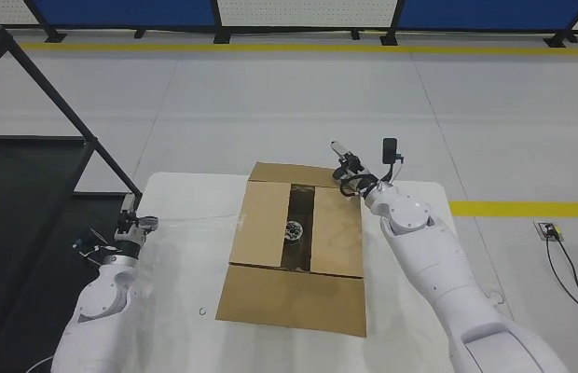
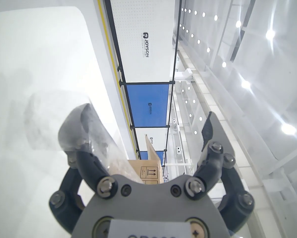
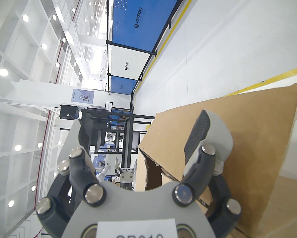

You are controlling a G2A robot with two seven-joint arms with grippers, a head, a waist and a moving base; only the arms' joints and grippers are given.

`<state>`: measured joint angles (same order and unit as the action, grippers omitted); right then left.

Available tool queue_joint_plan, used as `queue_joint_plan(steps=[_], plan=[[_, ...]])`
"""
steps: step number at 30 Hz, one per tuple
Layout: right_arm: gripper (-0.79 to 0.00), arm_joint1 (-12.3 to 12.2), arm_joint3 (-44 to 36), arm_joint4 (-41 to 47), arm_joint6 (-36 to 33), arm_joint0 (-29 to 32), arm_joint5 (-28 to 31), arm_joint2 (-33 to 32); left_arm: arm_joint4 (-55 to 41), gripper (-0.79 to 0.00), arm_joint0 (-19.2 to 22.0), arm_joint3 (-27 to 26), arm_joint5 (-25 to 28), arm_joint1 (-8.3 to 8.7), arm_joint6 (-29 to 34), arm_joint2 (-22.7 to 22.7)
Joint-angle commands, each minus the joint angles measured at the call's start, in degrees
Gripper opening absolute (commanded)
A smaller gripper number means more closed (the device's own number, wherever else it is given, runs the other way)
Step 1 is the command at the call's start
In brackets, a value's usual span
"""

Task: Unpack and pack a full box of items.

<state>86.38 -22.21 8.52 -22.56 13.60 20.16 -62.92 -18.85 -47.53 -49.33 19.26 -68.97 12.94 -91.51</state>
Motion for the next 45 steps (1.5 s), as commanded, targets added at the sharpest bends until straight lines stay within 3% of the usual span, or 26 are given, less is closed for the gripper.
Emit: queue_joint_plan(steps=[1,12,20,30,42,45], plan=[[0.0,-0.03,0.15,-0.07,-0.06,-0.02,0.05,-0.18,-0.36,0.0,1.12,2.31,-0.15,0.05,-0.47,-0.4],[0.0,0.06,0.42,-0.45,-0.49,-0.27,-0.03,-0.81,-4.95,0.0,7.53,13.45,-1.25,0.29,-0.6,-2.74],[0.0,0.15,0.77,-0.66,-0.65,-0.45,-0.15,-1.23,-6.72,0.0,10.07,18.05,-0.02,0.32,-2.23,-3.69],[0.0,0.26,0.93,-0.92,-0.71,-0.46,0.05,-1.73,-8.53,0.0,10.57,18.65,2.48,-0.55,-6.59,-3.33],[0.0,0.29,0.92,-1.38,-0.76,-0.35,-0.01,-2.31,-8.54,0.0,10.1,17.7,1.38,-0.83,-6.11,-2.72],[0.0,0.29,0.74,-1.51,-0.68,-0.22,0.17,-2.45,-9.79,0.0,9.6,16.22,-0.91,-0.93,-8.94,-3.31]])
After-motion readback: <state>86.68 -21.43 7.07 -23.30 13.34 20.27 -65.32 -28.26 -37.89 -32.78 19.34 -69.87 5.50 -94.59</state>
